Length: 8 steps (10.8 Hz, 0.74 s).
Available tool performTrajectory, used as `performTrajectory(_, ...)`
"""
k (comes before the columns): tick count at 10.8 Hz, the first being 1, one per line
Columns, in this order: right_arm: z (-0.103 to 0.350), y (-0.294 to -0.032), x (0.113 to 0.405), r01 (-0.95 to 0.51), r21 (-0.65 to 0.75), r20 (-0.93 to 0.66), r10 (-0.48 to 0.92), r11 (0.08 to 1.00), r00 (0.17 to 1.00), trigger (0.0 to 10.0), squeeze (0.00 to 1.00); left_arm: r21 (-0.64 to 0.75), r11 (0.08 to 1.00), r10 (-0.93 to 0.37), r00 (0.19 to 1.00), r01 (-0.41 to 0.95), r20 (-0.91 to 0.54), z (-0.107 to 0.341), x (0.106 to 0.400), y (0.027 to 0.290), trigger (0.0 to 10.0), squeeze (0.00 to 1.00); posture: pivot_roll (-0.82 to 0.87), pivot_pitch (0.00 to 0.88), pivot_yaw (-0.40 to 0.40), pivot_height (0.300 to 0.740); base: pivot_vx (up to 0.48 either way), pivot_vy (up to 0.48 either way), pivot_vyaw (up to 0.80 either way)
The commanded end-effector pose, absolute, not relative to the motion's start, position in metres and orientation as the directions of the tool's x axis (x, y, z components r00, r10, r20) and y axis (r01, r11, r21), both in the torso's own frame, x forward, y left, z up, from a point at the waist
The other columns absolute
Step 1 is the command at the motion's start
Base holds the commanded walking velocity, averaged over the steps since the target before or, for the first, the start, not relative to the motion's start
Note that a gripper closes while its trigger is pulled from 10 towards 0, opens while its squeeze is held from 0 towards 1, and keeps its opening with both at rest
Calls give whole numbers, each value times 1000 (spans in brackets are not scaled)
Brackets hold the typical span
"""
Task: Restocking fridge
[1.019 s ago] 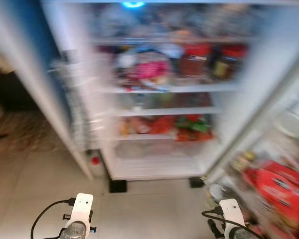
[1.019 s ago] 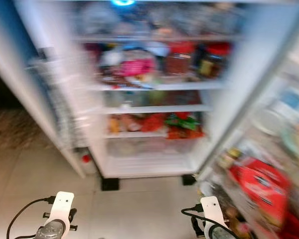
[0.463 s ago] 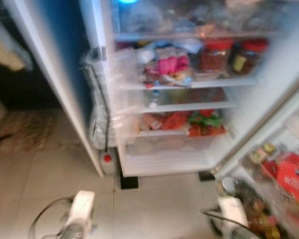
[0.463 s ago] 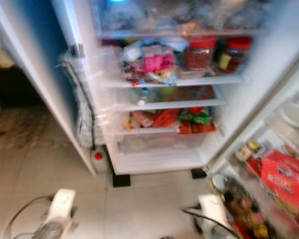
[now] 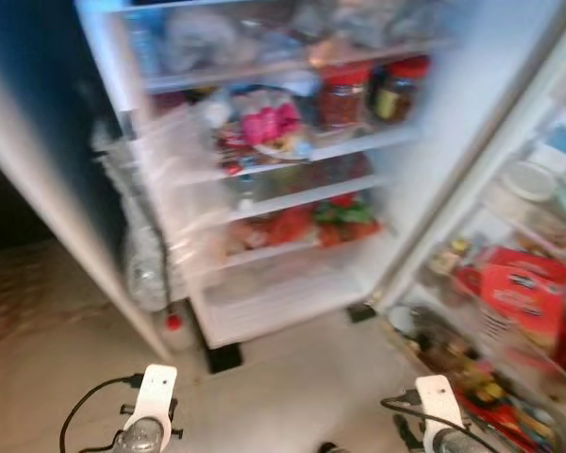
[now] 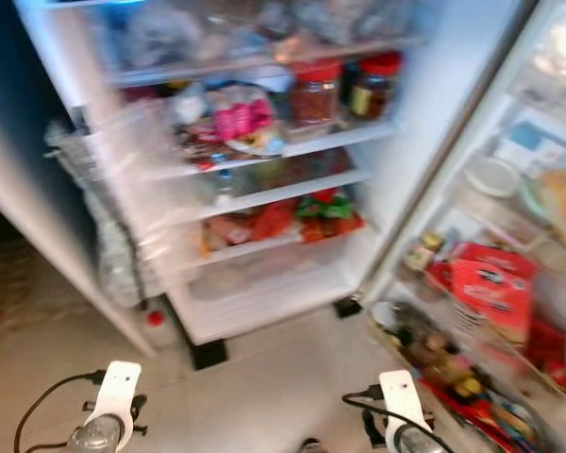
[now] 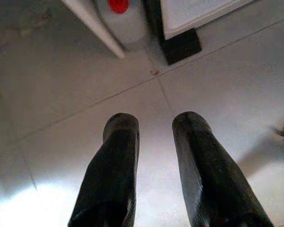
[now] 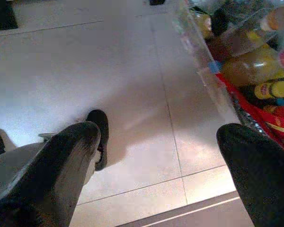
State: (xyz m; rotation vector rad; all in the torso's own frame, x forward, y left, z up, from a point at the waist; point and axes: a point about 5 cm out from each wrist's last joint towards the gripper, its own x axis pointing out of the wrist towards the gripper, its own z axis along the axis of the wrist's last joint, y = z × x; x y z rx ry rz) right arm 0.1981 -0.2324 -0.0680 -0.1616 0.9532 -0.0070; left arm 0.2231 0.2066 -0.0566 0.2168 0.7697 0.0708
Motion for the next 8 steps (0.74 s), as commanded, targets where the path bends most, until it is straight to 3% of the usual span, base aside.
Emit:
performTrajectory(1, -70, -234, 193, -55, -139, -822, -84, 989, 563, 10000, 0, 216, 976, 145, 688, 17, -711, -63, 213, 209, 10000, 0, -148, 148, -9, 740, 0, 0, -781)
performTrajectory(8, -71, -233, 193, -62, -138, -825, -80, 988, 560, 10000, 0, 215, 976, 139, 679, 28, -721, -64, 212, 209, 10000, 0, -148, 140, -6, 740, 0, 0, -781)
